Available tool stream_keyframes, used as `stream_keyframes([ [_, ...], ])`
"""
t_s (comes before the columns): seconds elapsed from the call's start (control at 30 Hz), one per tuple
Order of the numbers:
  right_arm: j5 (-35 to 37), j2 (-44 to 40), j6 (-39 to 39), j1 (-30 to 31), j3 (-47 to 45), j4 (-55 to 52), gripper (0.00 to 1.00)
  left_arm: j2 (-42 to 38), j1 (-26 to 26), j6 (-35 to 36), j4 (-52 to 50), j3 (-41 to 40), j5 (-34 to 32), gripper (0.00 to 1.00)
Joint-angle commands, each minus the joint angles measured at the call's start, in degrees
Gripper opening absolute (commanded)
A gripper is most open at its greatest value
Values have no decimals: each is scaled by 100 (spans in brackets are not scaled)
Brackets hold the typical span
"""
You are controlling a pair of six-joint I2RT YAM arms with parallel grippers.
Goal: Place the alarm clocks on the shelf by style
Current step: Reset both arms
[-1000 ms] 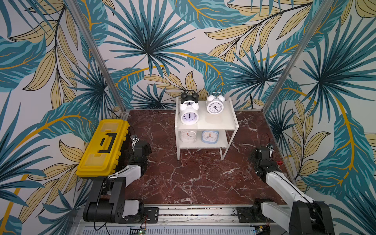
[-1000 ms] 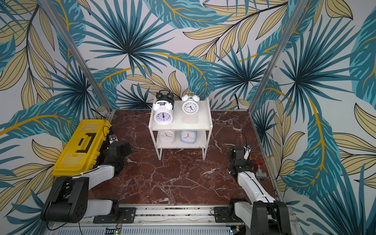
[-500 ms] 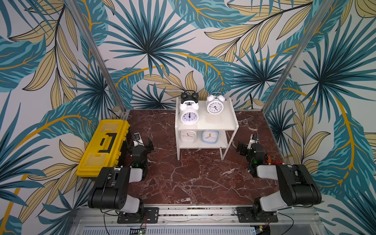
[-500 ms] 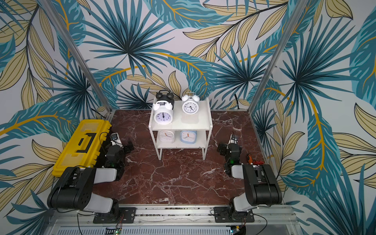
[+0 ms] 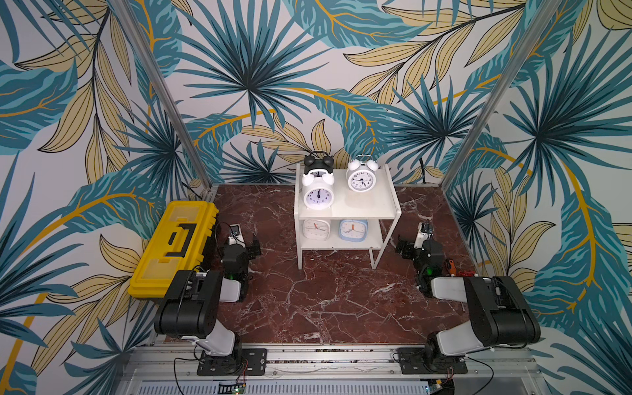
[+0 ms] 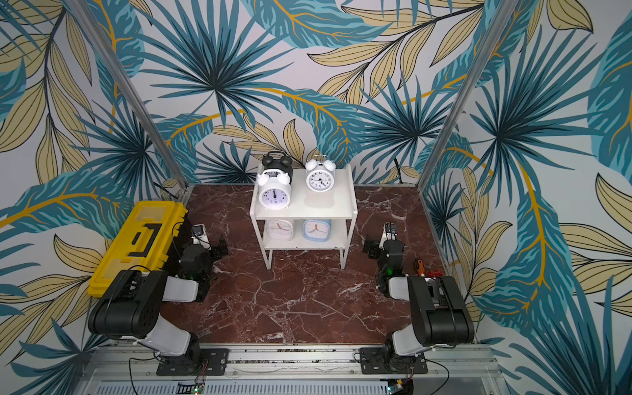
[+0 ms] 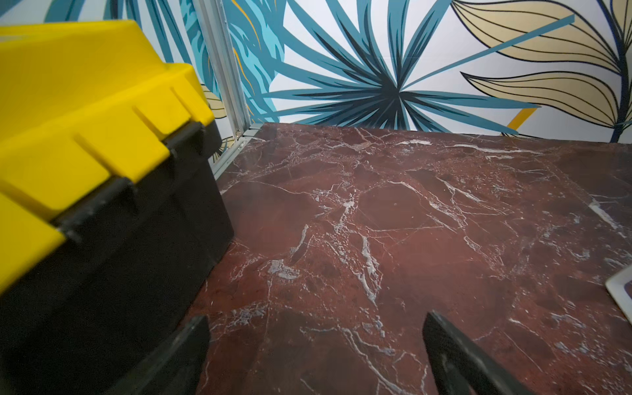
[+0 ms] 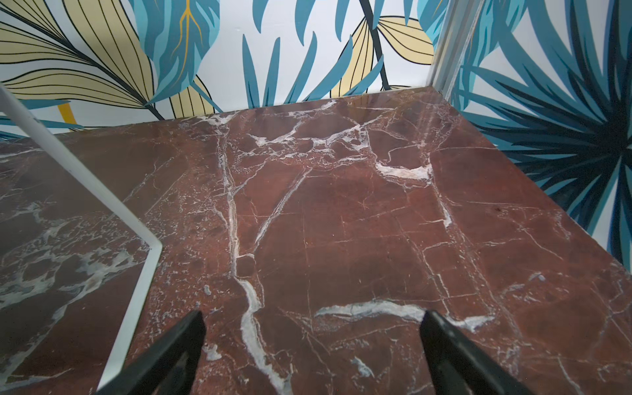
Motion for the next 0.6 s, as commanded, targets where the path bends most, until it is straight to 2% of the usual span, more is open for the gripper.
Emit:
stream_keyframes([
  [0.0, -40, -52, -76, 37, 61, 89, 100, 40, -66, 174, 255, 108, -17, 100],
  [0.57, -27, -43, -158, 89, 110, -5, 99, 46, -78, 177, 260, 108, -17, 100],
])
